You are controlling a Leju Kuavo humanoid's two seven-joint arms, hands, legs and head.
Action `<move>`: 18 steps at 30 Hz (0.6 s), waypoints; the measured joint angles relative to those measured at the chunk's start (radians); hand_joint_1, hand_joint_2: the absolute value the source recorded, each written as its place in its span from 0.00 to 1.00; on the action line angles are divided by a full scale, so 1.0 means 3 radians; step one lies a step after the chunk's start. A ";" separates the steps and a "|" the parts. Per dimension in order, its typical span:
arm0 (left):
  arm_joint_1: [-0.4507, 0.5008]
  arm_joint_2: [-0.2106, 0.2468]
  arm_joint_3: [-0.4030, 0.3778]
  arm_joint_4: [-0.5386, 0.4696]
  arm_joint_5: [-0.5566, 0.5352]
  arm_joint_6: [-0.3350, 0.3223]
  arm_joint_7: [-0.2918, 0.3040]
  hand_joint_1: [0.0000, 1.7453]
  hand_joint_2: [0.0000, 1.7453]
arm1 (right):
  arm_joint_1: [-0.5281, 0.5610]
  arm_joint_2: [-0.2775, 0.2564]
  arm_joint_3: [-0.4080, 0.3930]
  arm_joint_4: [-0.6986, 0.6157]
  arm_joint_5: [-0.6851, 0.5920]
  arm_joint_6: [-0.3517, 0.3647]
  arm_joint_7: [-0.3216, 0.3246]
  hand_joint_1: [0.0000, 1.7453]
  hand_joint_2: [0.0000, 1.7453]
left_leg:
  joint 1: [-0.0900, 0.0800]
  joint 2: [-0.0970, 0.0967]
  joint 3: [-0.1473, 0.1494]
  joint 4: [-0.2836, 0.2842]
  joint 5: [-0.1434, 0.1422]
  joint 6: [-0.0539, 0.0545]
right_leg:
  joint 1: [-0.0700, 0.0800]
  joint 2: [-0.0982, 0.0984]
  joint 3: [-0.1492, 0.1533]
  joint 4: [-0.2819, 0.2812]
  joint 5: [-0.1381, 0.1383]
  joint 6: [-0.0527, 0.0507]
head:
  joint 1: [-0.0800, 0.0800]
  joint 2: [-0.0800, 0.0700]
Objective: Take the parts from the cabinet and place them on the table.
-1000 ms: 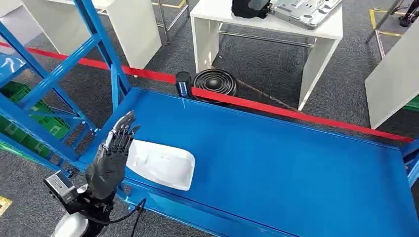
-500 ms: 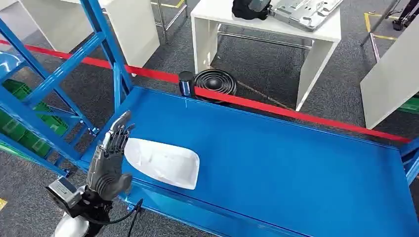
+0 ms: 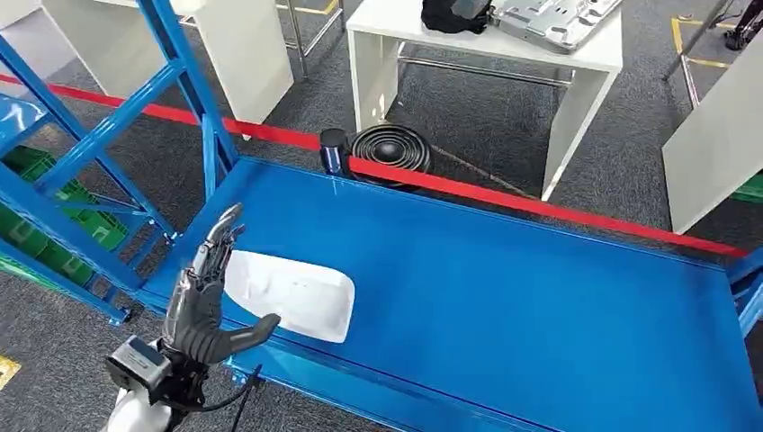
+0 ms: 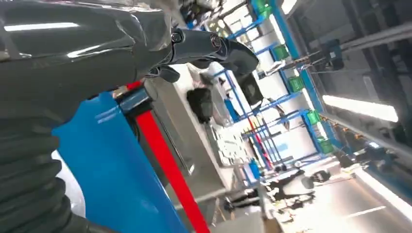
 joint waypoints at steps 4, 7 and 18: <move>-0.0005 0.0038 -0.0056 0.0029 -0.0538 0.0171 0.0082 0.00 1.00 | 0.0003 -0.0005 0.0011 0.0000 -0.0020 0.0001 0.0001 0.00 0.00 | 0.0025 0.0000 -0.0455 0.0962 -0.0432 -0.0045 | 0.0013 -0.0001 -0.0011 0.0001 0.0002 -0.0020 | -0.0013 0.0000; -0.0011 0.0064 -0.0133 0.0077 -0.0945 0.0253 0.0177 0.00 1.00 | 0.0001 -0.0005 0.0029 0.0000 -0.0042 0.0001 0.0006 0.00 0.00 | 0.0024 -0.0001 -0.0304 0.0627 -0.0163 -0.0023 | 0.0020 0.0007 0.0000 0.0001 0.0001 -0.0019 | -0.0013 0.0000; -0.0054 0.0109 -0.0276 0.0168 -0.1254 0.0269 0.0275 0.00 1.00 | 0.0001 -0.0001 0.0066 0.0000 -0.0061 0.0001 0.0010 0.00 0.00 | -0.0011 0.0014 0.0075 -0.0178 0.0132 0.0150 | 0.0037 0.0010 -0.0337 0.0684 -0.0322 0.0020 | 0.0002 0.0000</move>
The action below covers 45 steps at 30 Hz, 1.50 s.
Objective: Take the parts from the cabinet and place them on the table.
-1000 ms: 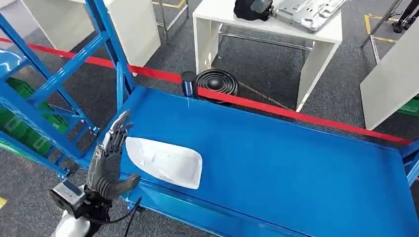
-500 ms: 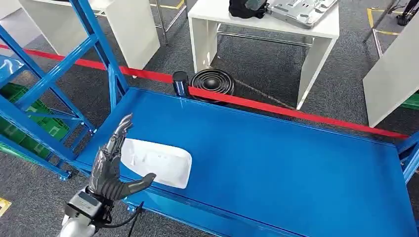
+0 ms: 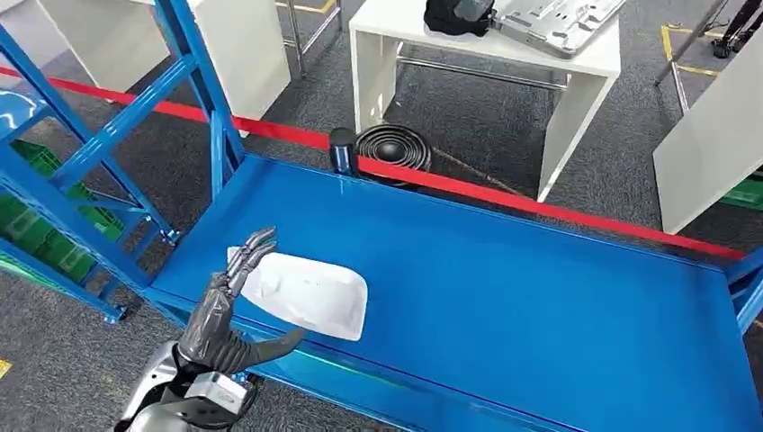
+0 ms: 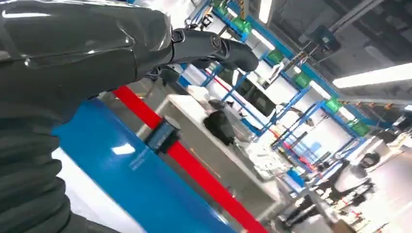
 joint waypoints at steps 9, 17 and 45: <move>0.0002 0.0036 -0.0174 0.0167 -0.0039 -0.0322 -0.0028 0.00 1.00 | 0.0013 -0.0022 0.0015 -0.0003 -0.0051 -0.0001 0.0000 0.00 0.00 | -0.0031 -0.0017 -0.0033 0.0079 -0.0043 -0.0071 | 0.0010 -0.0010 0.0358 -0.0705 0.0309 0.0027 | -0.0003 0.0000; -0.0009 0.0064 -0.0268 0.0271 0.0209 -0.0599 -0.0087 0.00 1.00 | 0.0028 -0.0027 0.0020 -0.0003 -0.0098 0.0027 0.0000 0.00 0.00 | 0.0031 -0.0015 -0.0552 0.1166 -0.0541 -0.0187 | -0.0010 -0.0009 0.0361 -0.0716 0.0323 -0.0045 | -0.0029 0.0000; 0.0272 0.0064 0.0893 0.0305 0.0383 -0.0122 -0.0086 0.00 1.00 | 0.0015 -0.0070 0.0127 0.0001 -0.0137 0.0102 -0.0060 0.00 0.00 | 0.0022 -0.0016 -0.0274 0.0590 -0.0355 -0.0180 | -0.0027 -0.0009 0.0360 -0.0712 0.0330 -0.0053 | -0.0029 0.0000</move>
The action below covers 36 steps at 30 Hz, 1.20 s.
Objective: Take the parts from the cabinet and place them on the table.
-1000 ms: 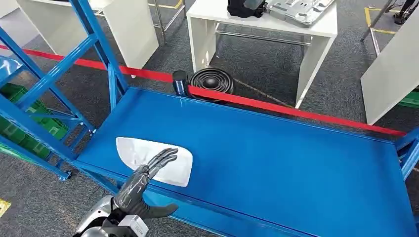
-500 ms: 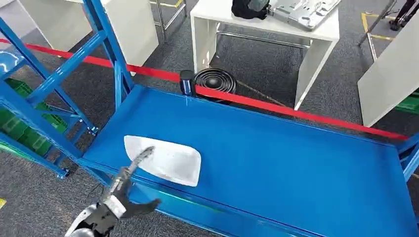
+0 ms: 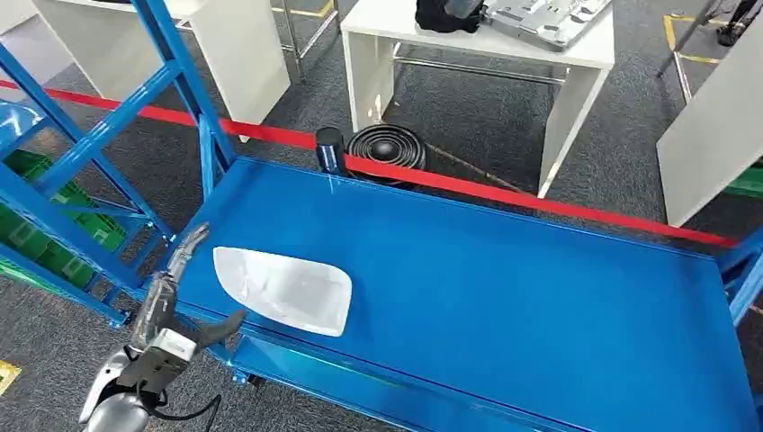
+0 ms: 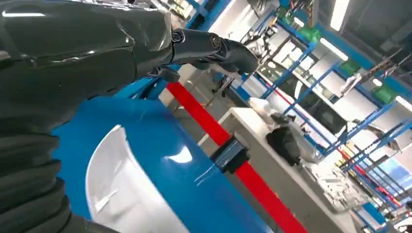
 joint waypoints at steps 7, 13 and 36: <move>-0.0198 -0.0055 -0.0025 0.0000 -0.0297 -0.0064 -0.0029 0.00 1.00 | -0.0051 -0.0003 0.0124 -0.0057 0.0069 0.0000 0.0092 0.00 0.00 | 0.0017 0.0000 0.0232 -0.0388 0.0317 0.0026 | 0.0013 0.0003 0.0016 0.0000 0.0003 0.0006 | 0.0000 0.0000; -0.0248 -0.0087 -0.0038 -0.0015 -0.0471 -0.0135 -0.0009 0.00 1.00 | -0.0070 -0.0014 0.0204 -0.0088 0.0034 0.0000 0.0126 0.00 0.00 | 0.0007 0.0011 0.0302 -0.0572 0.0323 0.0135 | 0.0024 -0.0002 -0.0044 0.0026 0.0006 0.0107 | 0.0006 0.0000; -0.0347 -0.0150 -0.0154 -0.0010 -0.0566 -0.0280 -0.0106 0.00 1.00 | -0.0107 -0.0055 0.0426 -0.0178 0.0037 -0.0029 0.0210 0.00 0.00 | 0.0013 0.0001 -0.0039 0.0086 0.0129 0.0008 | 0.0023 0.0003 -0.0014 -0.0008 0.0028 -0.0004 | 0.0003 0.0000</move>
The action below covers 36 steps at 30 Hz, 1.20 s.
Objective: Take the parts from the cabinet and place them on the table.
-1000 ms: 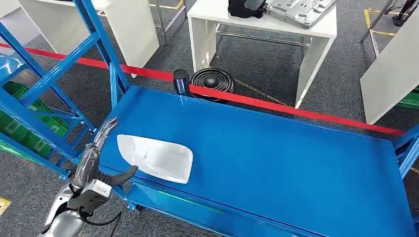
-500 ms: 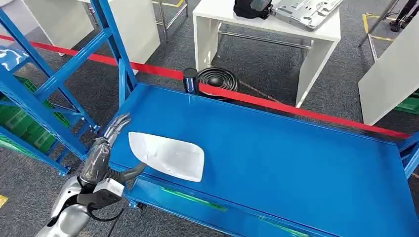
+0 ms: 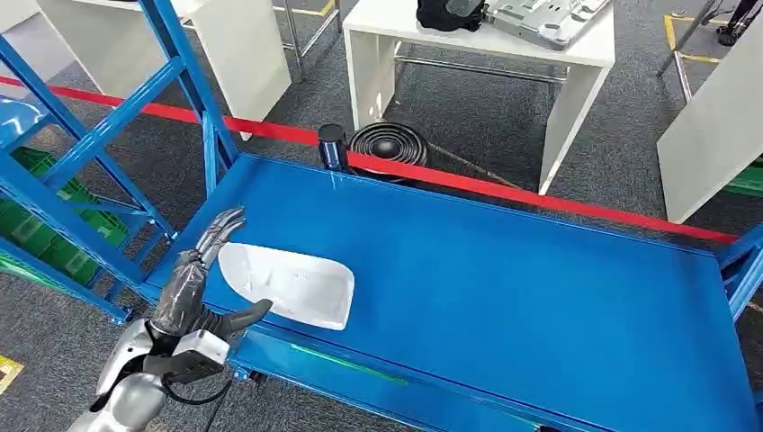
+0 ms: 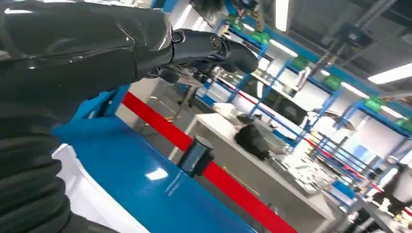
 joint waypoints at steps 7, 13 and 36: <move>-0.0202 -0.0042 -0.0146 0.0036 0.0067 -0.0112 -0.0056 0.00 1.00 | -0.0028 -0.0006 0.0087 -0.0047 -0.0031 -0.0034 0.0001 0.00 0.00 | -0.0026 0.0002 0.0324 -0.0657 0.0207 0.0128 | 0.0025 -0.0003 -0.0024 -0.0013 0.0025 0.0100 | 0.0002 0.0000; -0.0306 -0.0119 -0.0313 0.0085 0.0131 -0.0216 -0.0055 0.00 1.00 | -0.0017 -0.0028 0.0145 -0.0068 -0.0083 -0.0044 0.0025 0.00 0.00 | -0.0035 0.0010 0.0299 -0.0681 0.0241 0.0166 | 0.0012 -0.0004 -0.0531 0.1061 -0.0413 0.0092 | 0.0023 0.0000; -0.0599 -0.0177 -0.0655 0.0247 0.0278 -0.0567 0.0062 0.00 1.00 | 0.0009 -0.0041 0.0300 -0.0117 -0.0214 -0.0075 0.0018 0.00 0.00 | -0.0071 0.0001 0.0211 -0.0572 0.0210 0.0125 | 0.0006 0.0015 0.0000 0.0002 -0.0018 0.0072 | 0.0013 0.0000</move>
